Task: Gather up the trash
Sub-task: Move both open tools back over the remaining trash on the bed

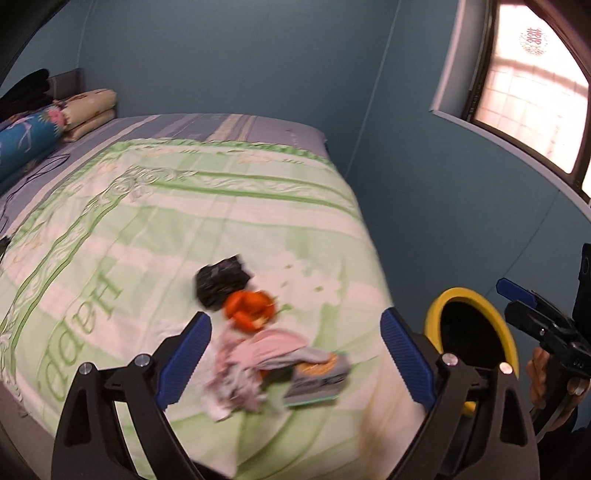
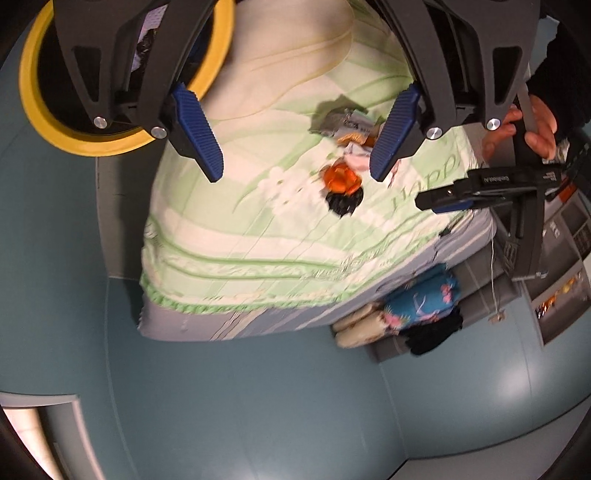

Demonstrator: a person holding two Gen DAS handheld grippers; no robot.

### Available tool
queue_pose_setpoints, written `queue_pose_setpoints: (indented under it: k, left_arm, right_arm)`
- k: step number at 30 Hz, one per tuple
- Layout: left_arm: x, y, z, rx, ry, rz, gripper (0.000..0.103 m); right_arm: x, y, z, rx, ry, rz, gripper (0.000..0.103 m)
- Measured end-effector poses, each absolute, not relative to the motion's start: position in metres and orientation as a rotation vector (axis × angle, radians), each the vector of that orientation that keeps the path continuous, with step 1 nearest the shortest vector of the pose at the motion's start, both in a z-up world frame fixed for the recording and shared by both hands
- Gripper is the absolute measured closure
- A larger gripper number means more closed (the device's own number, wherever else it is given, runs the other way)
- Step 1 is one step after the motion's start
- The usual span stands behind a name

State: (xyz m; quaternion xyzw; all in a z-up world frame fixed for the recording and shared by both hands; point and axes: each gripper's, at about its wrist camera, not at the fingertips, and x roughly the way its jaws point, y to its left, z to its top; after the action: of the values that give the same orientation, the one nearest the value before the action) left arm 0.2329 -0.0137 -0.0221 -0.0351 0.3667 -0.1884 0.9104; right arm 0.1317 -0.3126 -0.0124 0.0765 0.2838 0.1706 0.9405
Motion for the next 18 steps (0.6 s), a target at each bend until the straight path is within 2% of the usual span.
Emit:
queue_pose_setpoints:
  k: [10, 18]
  left_arm:
    - [0.235, 0.028, -0.078, -0.165, 0.853, -0.338, 0.014]
    - [0.247, 0.023, -0.087, -0.187, 0.833, -0.350, 0.014]
  right_arm:
    - [0.142, -0.275, -0.049, 0.081, 0.671, 0.428, 0.024]
    - [0.152, -0.249, -0.084, 0.052, 0.742, 0.466, 0.024]
